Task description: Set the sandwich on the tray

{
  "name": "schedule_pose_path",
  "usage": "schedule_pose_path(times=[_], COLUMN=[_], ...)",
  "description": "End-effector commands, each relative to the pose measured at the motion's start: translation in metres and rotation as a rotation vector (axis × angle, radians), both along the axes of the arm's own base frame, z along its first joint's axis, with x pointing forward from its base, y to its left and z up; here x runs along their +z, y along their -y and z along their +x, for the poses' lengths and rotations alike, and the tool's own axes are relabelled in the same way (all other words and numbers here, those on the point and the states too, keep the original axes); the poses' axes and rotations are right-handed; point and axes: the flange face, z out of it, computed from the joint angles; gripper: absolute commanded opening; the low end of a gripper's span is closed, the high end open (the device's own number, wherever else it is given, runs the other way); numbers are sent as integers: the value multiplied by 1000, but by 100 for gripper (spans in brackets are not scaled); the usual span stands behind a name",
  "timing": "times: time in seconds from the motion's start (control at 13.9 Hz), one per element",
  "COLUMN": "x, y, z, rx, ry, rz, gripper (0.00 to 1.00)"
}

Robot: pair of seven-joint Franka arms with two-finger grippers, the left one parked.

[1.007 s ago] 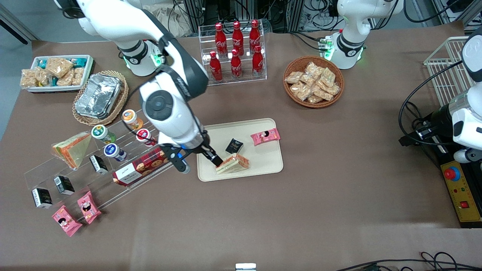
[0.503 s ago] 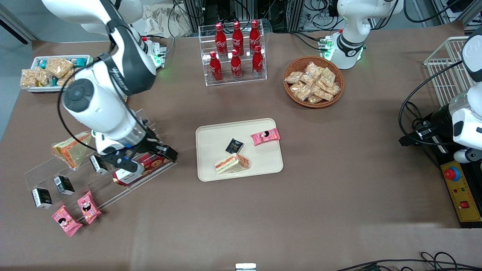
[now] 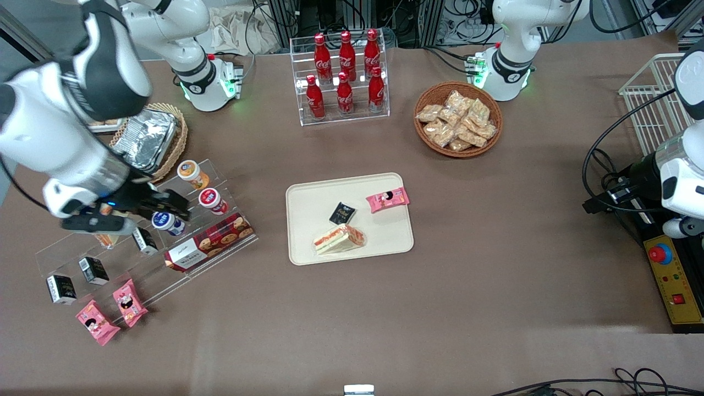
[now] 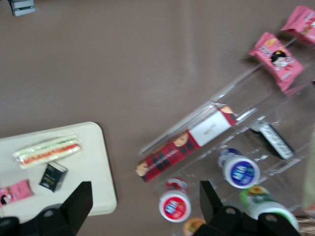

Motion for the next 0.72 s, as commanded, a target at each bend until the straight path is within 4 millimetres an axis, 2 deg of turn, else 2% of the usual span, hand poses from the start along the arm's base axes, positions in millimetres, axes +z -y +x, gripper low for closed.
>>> schedule_pose_path(times=[0.0,0.29,0.5,0.65], x=[38,94,98,97], y=[37,66,76,79], z=[-16,-17,-18,-19], rx=[1,-50,-65,-51], ry=[-8,23,19,8], rz=[-12,-9,-29,-111], gripper=[96,96,96,96])
